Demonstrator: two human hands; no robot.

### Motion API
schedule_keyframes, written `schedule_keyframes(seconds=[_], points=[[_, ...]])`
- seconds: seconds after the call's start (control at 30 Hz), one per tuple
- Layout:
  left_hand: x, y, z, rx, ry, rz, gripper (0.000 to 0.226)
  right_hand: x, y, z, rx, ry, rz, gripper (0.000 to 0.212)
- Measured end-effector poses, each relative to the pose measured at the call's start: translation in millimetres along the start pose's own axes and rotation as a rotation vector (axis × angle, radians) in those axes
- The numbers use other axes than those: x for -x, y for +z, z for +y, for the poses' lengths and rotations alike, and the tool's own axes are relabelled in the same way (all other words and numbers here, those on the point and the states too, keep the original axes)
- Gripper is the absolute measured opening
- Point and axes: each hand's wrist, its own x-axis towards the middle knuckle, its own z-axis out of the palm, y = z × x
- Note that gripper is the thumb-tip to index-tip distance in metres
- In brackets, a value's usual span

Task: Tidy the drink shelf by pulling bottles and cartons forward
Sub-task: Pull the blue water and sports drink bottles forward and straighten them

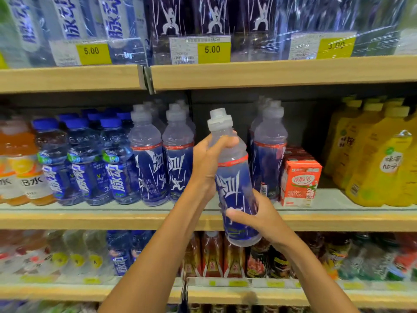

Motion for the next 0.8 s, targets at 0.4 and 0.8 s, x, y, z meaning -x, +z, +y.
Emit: schedule_keyframes(seconds=[0.4,0.8], points=[[-1.7,-19.7,-5.9,0.509,-0.305,-0.465,0.054,21.0,21.8,6.8,-0.448,0.144,-0.228,0.069],[19.2,17.9,-5.0,-0.509,0.269,0.173,0.035,25.2,38.0,-3.5,0.46,-0.101,0.61,0.059]])
